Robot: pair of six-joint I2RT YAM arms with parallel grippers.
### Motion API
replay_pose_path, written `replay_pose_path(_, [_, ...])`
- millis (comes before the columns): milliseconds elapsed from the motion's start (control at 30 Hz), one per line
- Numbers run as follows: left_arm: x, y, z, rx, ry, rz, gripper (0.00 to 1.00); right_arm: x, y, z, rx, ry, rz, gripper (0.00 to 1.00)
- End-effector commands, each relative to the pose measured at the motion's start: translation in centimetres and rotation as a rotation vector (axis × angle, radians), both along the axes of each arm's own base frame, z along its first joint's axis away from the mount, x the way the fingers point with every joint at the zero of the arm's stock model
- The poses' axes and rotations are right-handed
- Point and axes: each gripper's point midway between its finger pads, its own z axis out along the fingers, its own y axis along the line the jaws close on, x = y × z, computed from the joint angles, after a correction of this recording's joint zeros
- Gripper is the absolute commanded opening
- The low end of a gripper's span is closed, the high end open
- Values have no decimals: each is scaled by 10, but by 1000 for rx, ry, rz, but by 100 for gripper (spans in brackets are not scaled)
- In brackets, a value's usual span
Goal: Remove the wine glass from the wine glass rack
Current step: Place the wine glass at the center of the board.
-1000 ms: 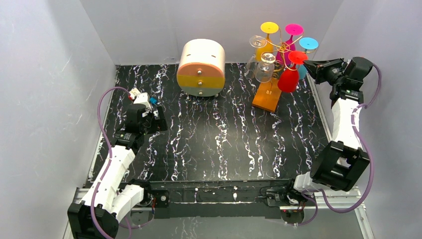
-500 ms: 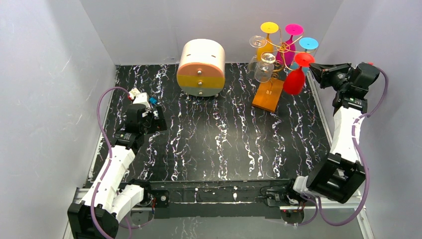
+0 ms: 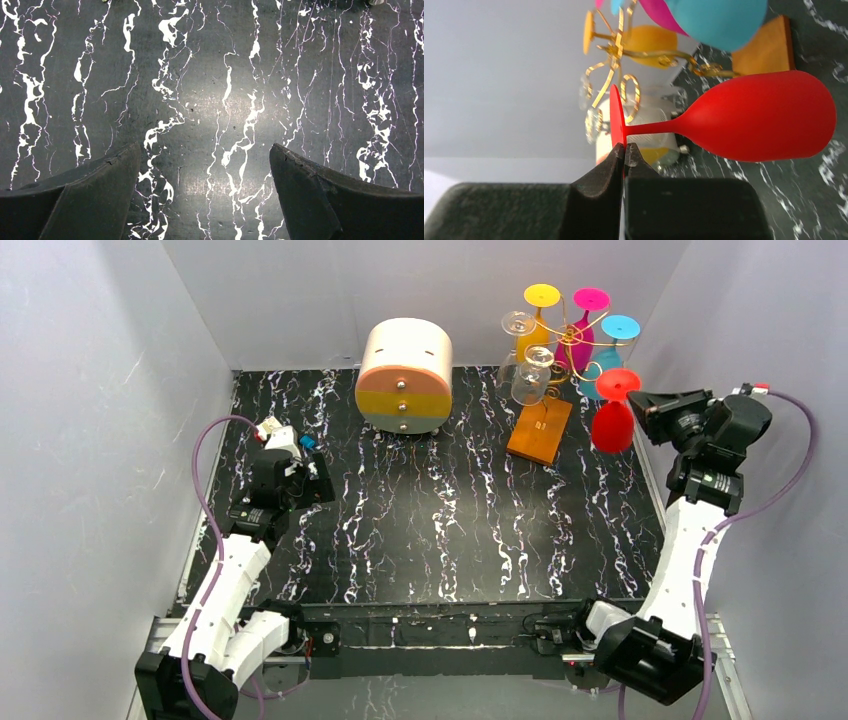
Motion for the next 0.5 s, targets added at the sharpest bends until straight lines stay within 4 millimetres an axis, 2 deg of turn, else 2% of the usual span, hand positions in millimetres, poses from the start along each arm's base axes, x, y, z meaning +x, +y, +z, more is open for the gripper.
replay_pose_path(0, [1,1,1,-24,-10,36,98,-27,23,-28,-83,63,76,1])
replay_pose_path(100, [3,-3,1,-43,-17,16,98,-38,48,-44,-96,59,161,1])
replay_pose_path(167, [3,-10,2,-65,-19,-11,98,-42,68,-47,-110,40,254,1])
replay_pose_path(300, [0,-25,3,-105,-14,-94,98,-55,84,-57,-171,57,327,1])
replay_pose_path(467, [-5,-41,7,-158,-19,-182,98,-70,118,-79,-199,76,540,1])
